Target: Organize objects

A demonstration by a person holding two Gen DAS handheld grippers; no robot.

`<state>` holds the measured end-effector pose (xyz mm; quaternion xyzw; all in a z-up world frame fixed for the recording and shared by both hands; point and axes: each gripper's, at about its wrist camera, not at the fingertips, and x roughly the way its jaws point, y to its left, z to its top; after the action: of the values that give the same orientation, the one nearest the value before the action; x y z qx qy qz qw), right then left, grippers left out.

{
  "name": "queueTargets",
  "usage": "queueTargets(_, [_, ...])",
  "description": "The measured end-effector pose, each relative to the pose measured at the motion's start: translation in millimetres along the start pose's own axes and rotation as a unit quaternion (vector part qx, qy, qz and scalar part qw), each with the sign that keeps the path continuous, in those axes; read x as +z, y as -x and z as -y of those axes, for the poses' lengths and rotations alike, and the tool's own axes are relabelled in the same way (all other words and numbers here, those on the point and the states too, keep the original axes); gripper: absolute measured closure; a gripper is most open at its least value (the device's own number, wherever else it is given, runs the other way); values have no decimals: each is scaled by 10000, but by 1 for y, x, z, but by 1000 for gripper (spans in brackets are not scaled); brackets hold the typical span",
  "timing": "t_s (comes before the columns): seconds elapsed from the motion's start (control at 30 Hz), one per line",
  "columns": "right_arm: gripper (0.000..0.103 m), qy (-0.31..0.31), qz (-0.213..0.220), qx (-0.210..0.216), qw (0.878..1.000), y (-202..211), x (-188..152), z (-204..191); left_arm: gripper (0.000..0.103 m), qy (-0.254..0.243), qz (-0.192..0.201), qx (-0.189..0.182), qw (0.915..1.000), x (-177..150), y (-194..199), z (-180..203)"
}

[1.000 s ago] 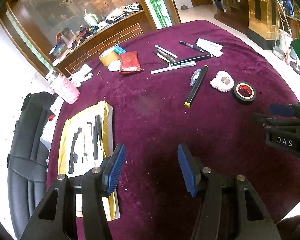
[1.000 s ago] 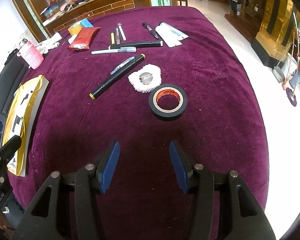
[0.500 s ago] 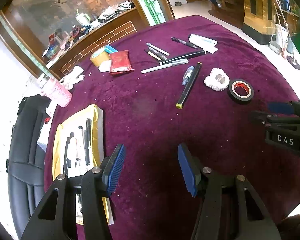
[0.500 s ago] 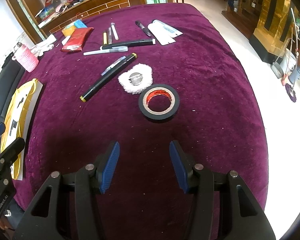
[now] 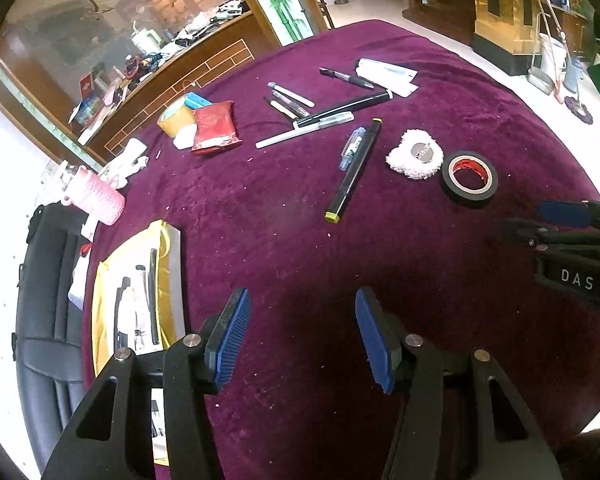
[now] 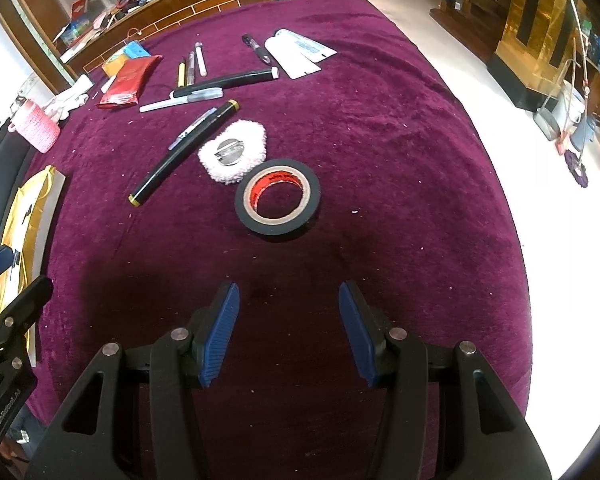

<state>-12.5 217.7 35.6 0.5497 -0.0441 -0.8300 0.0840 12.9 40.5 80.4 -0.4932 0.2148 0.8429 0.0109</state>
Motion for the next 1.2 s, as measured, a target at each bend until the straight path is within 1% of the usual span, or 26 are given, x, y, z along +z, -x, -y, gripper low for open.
queueTargets(0.23, [52,-131,-20,-43,9999,-2,-1,12,55,-50,-100,-60,9999,7,-14,7])
queueTargets(0.37, [52,-233,-52,-62,9997,-3,-2,20,55,33,-258,-148,9996,13,-31,5])
queueTargets(0.5, [52,-328,-51,-76,9994,-2,-3,26,55,75,-339,-97,9994,19,-49,1])
queueTargets(0.6, [52,-369,-45,-92,9993,-1,-3,29,55,239,-349,-332,9986,25,-63,-5])
queueTargets(0.7, [52,-414,-54,-90,9991,0,-4,32,55,470,-204,-762,9958,35,-76,-12])
queueTargets(0.8, [52,-432,-59,-88,9990,1,-6,32,55,532,-36,-993,9936,48,-89,-14])
queueTargets(0.87, [52,-431,-61,-104,9990,2,-7,33,55,484,59,-1034,9934,58,-99,-13])
queueTargets(0.97, [52,-436,-74,-123,9989,3,-9,34,55,411,73,-1164,9923,70,-112,-8])
queueTargets(1.13, [52,-541,-96,-174,9983,3,-13,42,55,176,131,-1191,9926,79,-127,7])
queueTargets(1.2, [52,-600,-91,-196,9980,4,-14,46,55,140,247,-1141,9931,81,-127,10])
